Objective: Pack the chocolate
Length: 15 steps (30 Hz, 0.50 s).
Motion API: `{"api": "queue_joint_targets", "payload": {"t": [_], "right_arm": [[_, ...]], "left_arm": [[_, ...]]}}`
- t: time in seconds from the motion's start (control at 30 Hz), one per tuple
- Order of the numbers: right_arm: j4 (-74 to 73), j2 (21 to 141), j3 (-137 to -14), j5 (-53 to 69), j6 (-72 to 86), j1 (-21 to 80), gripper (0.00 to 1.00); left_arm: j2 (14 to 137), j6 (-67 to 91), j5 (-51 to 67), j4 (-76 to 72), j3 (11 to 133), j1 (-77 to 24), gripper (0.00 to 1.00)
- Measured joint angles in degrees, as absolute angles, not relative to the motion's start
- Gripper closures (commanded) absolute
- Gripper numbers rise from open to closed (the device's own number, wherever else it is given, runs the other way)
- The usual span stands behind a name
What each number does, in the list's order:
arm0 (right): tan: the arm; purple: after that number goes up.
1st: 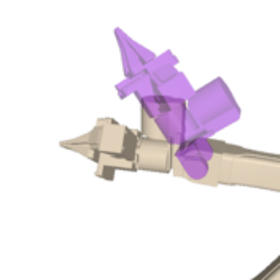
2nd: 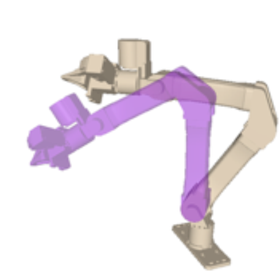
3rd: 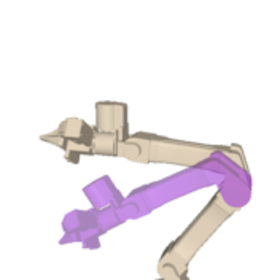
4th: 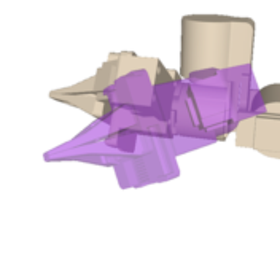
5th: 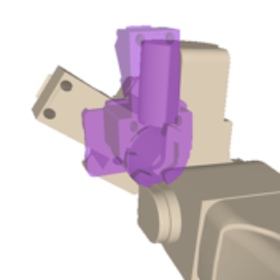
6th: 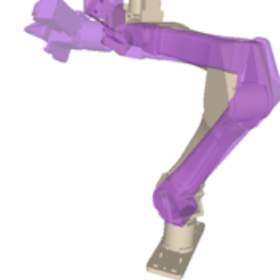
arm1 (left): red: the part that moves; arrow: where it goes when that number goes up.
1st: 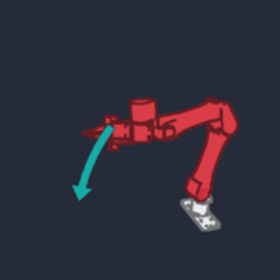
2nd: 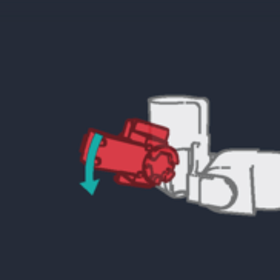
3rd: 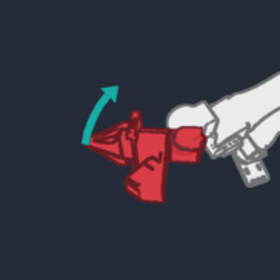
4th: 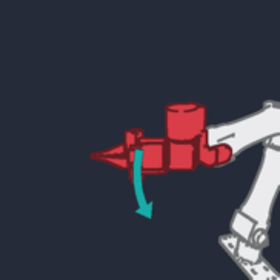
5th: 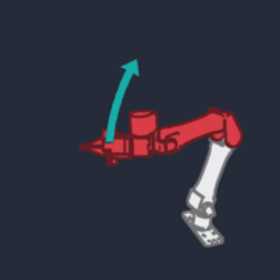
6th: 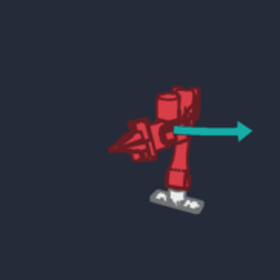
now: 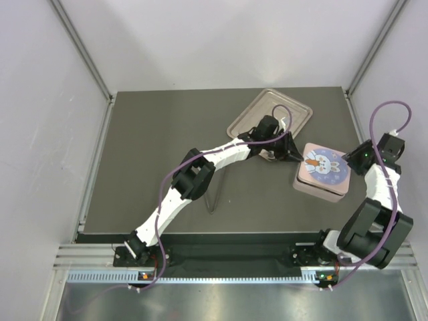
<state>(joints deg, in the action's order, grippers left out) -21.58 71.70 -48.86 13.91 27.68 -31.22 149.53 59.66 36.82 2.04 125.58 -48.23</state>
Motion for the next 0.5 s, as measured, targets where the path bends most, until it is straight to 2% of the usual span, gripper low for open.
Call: {"api": "queue_joint_targets", "payload": {"t": [0.3, 0.37, 0.5], "right_arm": [[-15.7, 77.01, -44.86, 14.68, 28.14, -31.22, 0.65], [-15.03, 76.93, -44.51, 14.9, 28.12, -31.22, 0.64], [-14.37, 76.88, -44.25, 14.9, 28.08, -31.22, 0.64]], "left_arm": [[149.51, 58.48, 36.34, 1.65, 124.07, -48.21, 0.73], [148.94, 58.43, 36.29, 0.56, 122.39, -48.16, 0.68], [146.76, 56.47, 33.91, 2.28, 120.51, -48.18, 0.65]]}}
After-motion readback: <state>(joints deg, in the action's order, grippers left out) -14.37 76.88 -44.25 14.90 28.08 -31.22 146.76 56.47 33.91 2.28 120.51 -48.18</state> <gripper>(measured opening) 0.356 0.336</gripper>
